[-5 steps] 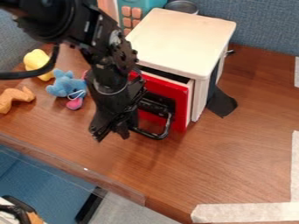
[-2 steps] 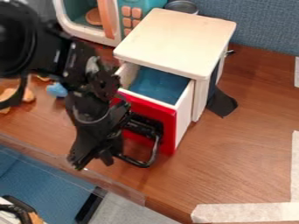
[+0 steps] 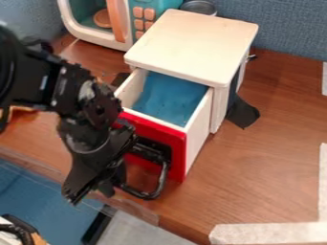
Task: Open the drawer
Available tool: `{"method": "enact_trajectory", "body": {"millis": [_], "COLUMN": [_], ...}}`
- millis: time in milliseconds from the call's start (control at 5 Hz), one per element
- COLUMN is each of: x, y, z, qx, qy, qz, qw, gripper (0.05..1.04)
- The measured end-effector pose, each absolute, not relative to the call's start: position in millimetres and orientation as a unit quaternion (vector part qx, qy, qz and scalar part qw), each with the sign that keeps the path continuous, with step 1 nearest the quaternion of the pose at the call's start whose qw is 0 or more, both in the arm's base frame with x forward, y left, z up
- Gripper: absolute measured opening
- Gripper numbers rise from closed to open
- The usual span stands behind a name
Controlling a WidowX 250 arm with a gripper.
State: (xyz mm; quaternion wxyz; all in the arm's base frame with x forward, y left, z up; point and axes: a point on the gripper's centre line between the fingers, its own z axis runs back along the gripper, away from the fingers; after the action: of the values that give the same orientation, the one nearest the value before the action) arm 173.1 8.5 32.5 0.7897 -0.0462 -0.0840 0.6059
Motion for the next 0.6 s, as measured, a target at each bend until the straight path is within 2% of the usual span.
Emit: {"method": "enact_trajectory", "body": {"millis": [400, 600], "x": [166.5, 165.4], "y": [7.6, 7.7], "z": [34.1, 34.6], "qx": [-0.047, -0.045], "qy": [-0.085, -0.084], "qz": [0.605, 0.602], "qw": [0.79, 0.793], "gripper": [0.168, 0.221]}}
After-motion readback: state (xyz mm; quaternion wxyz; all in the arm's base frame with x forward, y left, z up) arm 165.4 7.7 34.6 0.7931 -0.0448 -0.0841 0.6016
